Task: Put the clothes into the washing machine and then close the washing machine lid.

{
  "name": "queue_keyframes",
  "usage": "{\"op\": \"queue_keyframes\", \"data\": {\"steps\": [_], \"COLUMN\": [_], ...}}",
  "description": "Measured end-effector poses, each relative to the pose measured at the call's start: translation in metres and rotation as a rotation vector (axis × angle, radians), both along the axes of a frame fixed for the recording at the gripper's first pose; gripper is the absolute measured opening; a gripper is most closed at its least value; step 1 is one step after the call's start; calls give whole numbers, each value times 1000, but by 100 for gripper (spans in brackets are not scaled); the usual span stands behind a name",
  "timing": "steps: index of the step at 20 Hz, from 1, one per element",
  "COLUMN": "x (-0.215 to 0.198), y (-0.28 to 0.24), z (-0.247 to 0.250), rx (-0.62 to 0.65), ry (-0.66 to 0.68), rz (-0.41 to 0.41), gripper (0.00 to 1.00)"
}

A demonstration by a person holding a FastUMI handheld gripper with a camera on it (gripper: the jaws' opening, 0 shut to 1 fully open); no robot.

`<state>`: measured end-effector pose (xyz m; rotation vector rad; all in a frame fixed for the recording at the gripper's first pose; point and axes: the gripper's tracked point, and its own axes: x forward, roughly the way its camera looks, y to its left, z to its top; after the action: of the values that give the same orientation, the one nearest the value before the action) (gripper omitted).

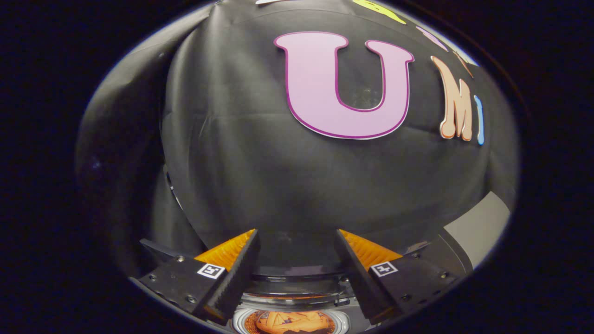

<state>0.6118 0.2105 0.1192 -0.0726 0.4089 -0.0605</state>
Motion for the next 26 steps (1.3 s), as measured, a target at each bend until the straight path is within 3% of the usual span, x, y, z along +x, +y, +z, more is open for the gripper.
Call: {"op": "queue_keyframes", "data": {"steps": [21, 26], "x": [1, 4], "y": [-4, -7], "z": [-6, 1], "rx": [4, 2], "ry": [82, 41], "rz": [48, 31], "gripper": [97, 98]}}
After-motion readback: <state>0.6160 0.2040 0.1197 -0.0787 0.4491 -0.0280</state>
